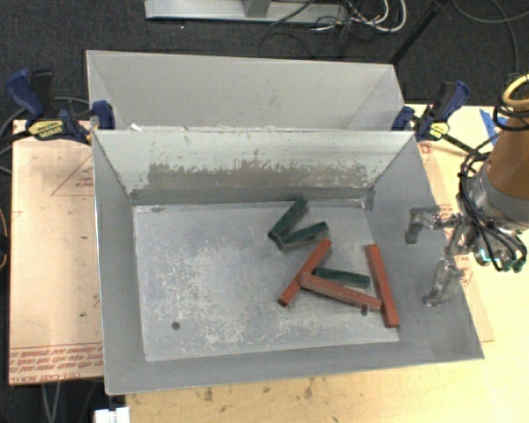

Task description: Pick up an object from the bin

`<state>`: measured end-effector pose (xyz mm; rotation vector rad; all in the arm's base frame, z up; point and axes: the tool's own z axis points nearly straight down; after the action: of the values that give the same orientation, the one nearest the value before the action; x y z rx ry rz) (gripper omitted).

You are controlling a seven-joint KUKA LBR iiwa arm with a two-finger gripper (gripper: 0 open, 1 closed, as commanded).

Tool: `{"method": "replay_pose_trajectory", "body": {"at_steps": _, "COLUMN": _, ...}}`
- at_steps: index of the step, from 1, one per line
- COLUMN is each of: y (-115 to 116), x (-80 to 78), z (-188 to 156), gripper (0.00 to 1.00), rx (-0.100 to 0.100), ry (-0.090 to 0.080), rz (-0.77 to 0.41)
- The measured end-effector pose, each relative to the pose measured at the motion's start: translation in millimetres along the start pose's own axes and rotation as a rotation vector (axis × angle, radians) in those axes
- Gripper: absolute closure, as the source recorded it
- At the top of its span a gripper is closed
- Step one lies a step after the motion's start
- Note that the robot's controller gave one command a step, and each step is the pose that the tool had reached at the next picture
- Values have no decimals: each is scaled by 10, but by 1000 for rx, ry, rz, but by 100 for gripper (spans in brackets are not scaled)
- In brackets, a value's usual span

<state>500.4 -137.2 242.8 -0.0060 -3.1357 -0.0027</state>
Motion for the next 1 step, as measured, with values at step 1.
{"method": "replay_pose_trajectory", "body": {"at_steps": 1, "y": 289, "x": 2, "z": 1646, "gripper": 0, "rx": -1, "ry": 0, "rz": -13}}
